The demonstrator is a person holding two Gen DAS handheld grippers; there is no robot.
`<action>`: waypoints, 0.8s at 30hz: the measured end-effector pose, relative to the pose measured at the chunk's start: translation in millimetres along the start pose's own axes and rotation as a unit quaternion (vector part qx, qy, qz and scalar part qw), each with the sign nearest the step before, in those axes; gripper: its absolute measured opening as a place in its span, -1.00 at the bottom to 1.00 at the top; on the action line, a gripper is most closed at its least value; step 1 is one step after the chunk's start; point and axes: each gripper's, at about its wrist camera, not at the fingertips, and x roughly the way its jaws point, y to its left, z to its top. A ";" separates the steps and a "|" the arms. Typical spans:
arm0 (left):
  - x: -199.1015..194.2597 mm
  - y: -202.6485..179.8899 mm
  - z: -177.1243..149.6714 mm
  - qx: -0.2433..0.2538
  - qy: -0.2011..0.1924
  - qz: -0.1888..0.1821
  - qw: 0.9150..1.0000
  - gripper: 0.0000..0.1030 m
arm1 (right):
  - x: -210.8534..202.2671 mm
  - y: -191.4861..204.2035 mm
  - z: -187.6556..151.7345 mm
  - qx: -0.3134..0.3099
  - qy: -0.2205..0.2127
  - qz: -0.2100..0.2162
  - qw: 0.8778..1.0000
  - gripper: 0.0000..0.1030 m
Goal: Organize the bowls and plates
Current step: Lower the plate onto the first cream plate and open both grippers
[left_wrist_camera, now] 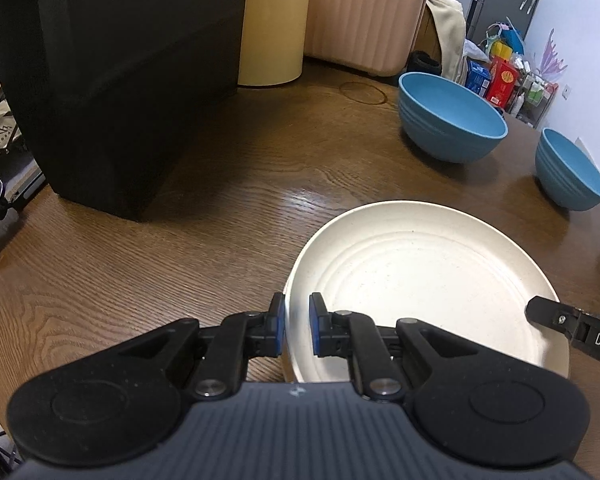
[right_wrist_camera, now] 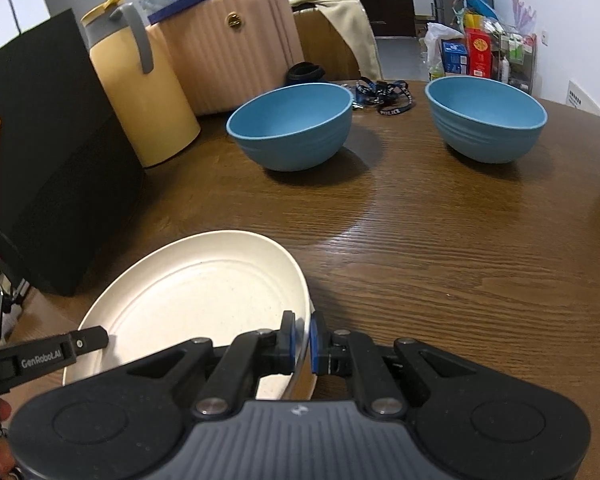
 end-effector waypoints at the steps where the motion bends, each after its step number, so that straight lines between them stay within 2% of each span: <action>1: 1.4 0.2 0.1 0.002 0.000 0.001 1.000 -0.76 | 1.2 1.8 -0.2 -0.006 0.001 -0.002 1.000 -0.86; 12: 9.5 -6.7 0.0 0.036 -0.003 0.016 0.999 -0.74 | 8.9 12.4 -3.9 -0.058 0.003 -0.026 0.998 -0.81; 24: 13.9 -18.2 0.0 0.076 0.007 0.041 0.996 -0.73 | 12.1 16.9 -3.0 -0.081 0.016 -0.038 0.996 -0.79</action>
